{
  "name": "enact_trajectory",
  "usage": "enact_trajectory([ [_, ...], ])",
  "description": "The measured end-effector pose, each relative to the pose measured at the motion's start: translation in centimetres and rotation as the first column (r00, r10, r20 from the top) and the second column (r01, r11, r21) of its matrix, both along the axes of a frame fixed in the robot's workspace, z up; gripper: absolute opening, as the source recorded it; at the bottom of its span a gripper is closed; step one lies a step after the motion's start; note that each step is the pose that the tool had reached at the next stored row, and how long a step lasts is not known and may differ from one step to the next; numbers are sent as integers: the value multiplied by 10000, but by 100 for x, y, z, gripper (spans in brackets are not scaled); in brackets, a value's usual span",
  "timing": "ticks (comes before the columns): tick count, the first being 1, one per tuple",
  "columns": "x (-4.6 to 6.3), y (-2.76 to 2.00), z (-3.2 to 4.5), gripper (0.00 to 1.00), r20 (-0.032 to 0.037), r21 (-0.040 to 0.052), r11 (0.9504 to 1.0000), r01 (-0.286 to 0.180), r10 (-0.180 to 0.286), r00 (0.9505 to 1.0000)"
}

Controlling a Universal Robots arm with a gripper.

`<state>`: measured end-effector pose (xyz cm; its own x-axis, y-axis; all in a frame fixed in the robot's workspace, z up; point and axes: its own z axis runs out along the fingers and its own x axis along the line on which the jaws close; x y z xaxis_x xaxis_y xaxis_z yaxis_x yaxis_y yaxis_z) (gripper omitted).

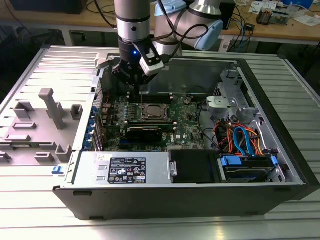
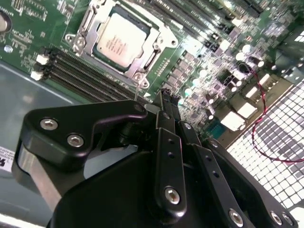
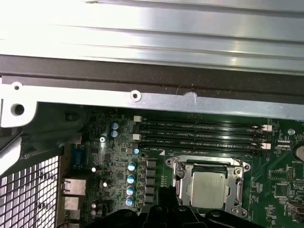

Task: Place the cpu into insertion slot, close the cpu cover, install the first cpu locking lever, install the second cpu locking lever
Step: 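Install the first cpu locking lever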

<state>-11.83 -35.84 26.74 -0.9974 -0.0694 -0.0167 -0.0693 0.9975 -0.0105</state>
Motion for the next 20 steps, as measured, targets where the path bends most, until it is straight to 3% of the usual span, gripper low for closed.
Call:
enact_trajectory([
  [5,-16,16,-4,11,0,23,10000,1,-1,10000],
  [15,-17,171,-23,11,0,23,9996,265,-265,9996],
  [20,41,217,-43,11,0,24,9996,266,-266,9996],
])
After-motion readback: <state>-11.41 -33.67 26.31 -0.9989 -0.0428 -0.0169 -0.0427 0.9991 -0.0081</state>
